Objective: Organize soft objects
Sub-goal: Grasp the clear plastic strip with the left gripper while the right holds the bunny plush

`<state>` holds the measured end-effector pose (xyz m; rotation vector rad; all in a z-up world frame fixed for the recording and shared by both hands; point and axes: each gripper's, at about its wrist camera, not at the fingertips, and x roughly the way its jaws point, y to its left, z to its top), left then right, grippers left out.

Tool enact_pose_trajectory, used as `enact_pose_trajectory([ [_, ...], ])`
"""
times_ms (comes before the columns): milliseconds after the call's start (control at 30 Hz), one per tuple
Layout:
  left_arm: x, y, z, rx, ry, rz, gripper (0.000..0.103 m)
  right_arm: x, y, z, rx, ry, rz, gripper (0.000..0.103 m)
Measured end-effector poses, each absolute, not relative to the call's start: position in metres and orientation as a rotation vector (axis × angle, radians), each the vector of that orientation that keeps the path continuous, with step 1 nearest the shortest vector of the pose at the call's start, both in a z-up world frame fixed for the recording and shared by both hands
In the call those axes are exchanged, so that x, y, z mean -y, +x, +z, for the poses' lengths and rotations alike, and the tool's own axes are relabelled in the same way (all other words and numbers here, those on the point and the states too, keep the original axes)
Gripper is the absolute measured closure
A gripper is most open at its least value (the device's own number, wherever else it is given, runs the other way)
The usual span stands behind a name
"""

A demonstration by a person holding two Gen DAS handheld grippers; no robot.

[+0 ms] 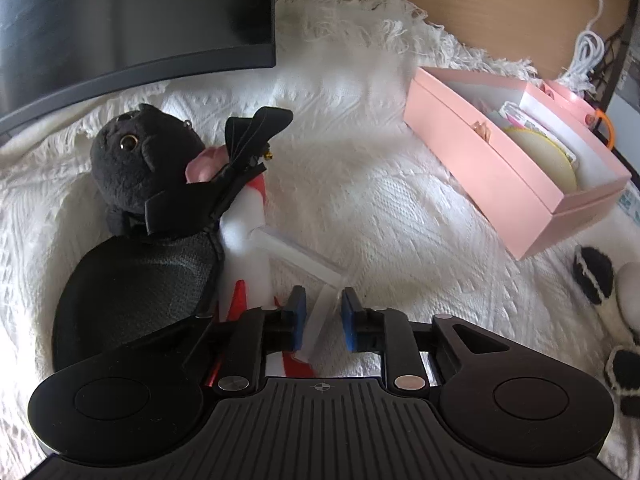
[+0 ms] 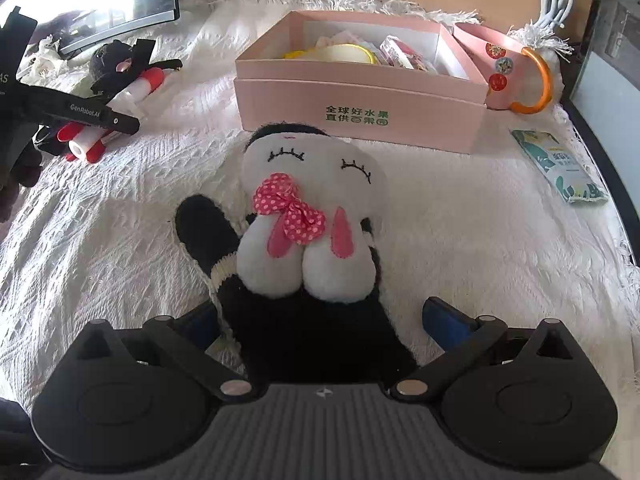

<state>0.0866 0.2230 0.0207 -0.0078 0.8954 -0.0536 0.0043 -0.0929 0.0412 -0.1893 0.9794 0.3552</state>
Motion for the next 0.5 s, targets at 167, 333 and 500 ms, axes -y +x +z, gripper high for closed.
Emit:
enact_pose_trajectory([
  [167,-0.209,0.07,0.026,-0.902,-0.002,-0.108,0.087,0.094,0.001,0.04,-0.963,-0.189,0.356,0.0],
  [333,-0.18,0.04,0.036,-0.916,-0.028,-0.228,0.087,0.094,-0.001,0.039,-0.946,-0.193,0.361,0.0],
  [500,-0.156,0.022,0.027,-0.99,-0.062,-0.281,0.086,0.095,-0.003,0.039,-0.938,-0.194,0.363,0.0],
])
